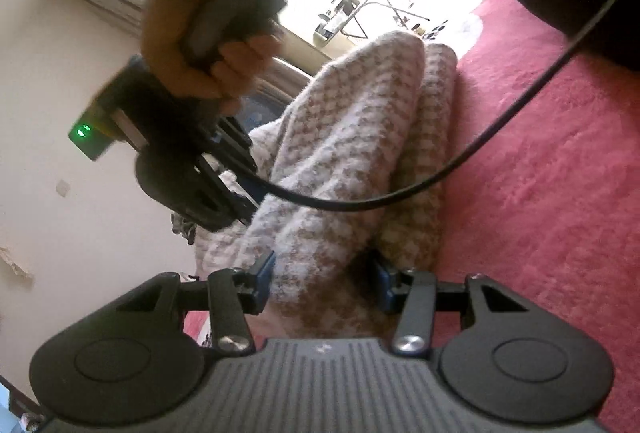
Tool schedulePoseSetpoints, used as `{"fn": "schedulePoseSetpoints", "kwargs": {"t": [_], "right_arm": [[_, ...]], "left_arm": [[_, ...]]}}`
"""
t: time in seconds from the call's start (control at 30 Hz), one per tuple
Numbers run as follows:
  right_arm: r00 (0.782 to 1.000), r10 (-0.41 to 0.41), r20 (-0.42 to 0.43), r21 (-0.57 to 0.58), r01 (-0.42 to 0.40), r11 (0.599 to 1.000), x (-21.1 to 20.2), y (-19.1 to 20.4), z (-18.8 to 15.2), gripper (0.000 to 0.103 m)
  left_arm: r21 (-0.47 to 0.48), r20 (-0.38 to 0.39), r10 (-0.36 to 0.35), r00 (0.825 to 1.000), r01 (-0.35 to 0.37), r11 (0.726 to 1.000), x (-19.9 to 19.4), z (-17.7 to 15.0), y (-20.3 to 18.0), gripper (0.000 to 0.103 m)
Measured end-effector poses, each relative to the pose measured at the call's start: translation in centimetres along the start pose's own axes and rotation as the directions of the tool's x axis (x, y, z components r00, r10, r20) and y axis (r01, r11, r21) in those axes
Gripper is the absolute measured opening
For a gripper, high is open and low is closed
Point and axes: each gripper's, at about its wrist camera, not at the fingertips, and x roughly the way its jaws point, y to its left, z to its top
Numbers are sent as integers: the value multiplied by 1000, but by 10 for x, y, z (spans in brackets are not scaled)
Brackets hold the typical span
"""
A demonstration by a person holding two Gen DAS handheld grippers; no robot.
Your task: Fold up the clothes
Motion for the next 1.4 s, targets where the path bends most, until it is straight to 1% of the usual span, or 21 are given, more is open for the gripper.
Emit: {"fn": "schedulePoseSetpoints", "kwargs": {"t": [0.07,0.2,0.23,0.3,0.33,0.4,0.43,0.5,0.53,0.67,0.73,0.77,0.8,0.9,0.97,1.0,1.03,1.13,1.23,1.33,1.4], "right_arm": [[1000,6,-2,17,-6,1000,-16,-4,3,20],[994,67,85,66,-72,995,-63,-8,-6,20],[996,63,60,67,-67,996,-55,-6,-12,20],[999,30,-12,38,-29,999,-12,0,-35,20],[1000,21,11,29,-21,999,-1,3,-43,19],[1000,9,8,45,-9,999,-7,5,-37,19],[1000,5,-4,39,-5,999,-9,6,-34,19],[1000,6,-10,21,-5,1000,-16,6,-32,19],[1000,13,-5,39,-13,999,-25,3,-31,19],[993,106,56,49,-108,993,-70,7,-35,20],[993,116,-9,3,-116,993,-59,18,-47,19],[993,91,-69,-25,-93,995,-38,24,-59,19],[992,74,-98,-30,-77,997,-17,25,-74,17],[994,68,-89,24,-66,997,-15,24,-79,16],[995,69,-71,29,-67,997,-33,25,-75,16],[996,73,-56,35,-71,997,-43,24,-73,17],[995,88,-37,43,-86,995,-54,24,-72,17],[978,209,-3,67,-208,976,-70,34,-75,16],[981,178,-74,65,-173,983,-26,49,-94,16],[977,211,-41,177,-201,964,-16,40,-98,16],[974,225,-40,198,-213,957,-24,33,-99,16]], "left_arm": [[6,4,4,1000,-4,1000,-2,1,-1,50],[-3,8,-4,1000,4,1000,3,-13,-4,50],[3,10,-7,1000,7,1000,3,-13,-4,49],[-10,4,-39,999,39,999,2,-12,-1,48],[-18,4,-38,999,38,999,1,-12,0,49],[-89,-12,-102,995,101,991,-3,-12,15,52],[-125,-19,-135,991,132,983,-4,-11,22,59],[-281,6,-264,965,255,925,-10,-13,51,69],[-356,27,-325,945,312,881,-13,-14,65,69],[-517,96,-469,878,446,730,-13,-34,100,69],[-566,125,-531,838,500,656,-12,-44,109,67],[-588,133,-559,818,520,620,-11,-50,111,66],[-613,131,-576,807,523,592,-10,-57,114,66],[-693,114,-594,796,492,527,-10,-79,124,64],[-749,108,-594,797,458,479,-9,-93,130,64],[-768,104,-590,801,441,464,-9,-99,133,64],[-787,99,-585,805,423,449,-7,-103,136,64],[-839,83,-572,816,368,402,-1,-117,146,64],[-879,91,-567,819,334,341,10,-120,161,64],[-892,122,-537,835,330,310,22,-108,173,67],[-900,117,-529,840,315,301,37,-97,174,68]]}}
